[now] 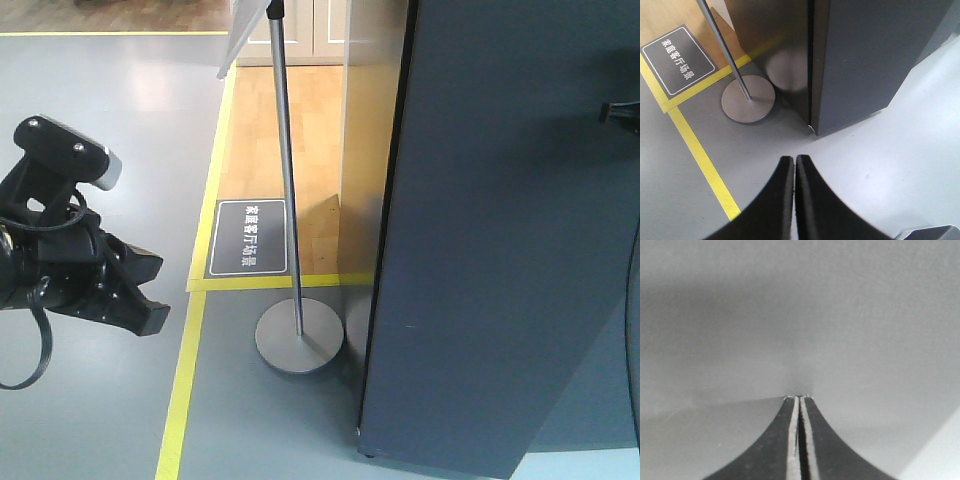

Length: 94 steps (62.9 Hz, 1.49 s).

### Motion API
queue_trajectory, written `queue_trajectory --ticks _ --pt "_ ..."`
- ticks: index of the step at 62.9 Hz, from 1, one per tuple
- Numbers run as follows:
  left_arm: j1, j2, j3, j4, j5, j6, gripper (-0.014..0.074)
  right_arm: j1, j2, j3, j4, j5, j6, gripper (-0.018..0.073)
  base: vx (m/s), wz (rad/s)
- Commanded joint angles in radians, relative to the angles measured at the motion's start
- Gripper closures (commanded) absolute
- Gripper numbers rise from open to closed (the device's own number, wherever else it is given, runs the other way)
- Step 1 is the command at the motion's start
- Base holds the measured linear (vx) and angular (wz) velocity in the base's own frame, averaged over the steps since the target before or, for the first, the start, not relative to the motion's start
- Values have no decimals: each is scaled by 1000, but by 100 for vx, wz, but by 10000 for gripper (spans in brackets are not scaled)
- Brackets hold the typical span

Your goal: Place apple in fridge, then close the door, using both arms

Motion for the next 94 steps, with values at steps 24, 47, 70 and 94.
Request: queue_trajectory --ticks 24,47,70,94 --pt "1 -24 -25 -8 -54 -8 603 -3 41 -183 -3 57 -8 563 0 0" --pt "1 -24 -25 -8 -54 -8 603 7 -3 -183 44 222 -112 563 0 0" --pt "1 -24 -25 -8 -54 -8 603 109 -155 -127 333 448 -428 563 0 0" --pt "1 -24 -25 -8 -54 -8 603 330 -560 351 327 309 -334 563 0 0"
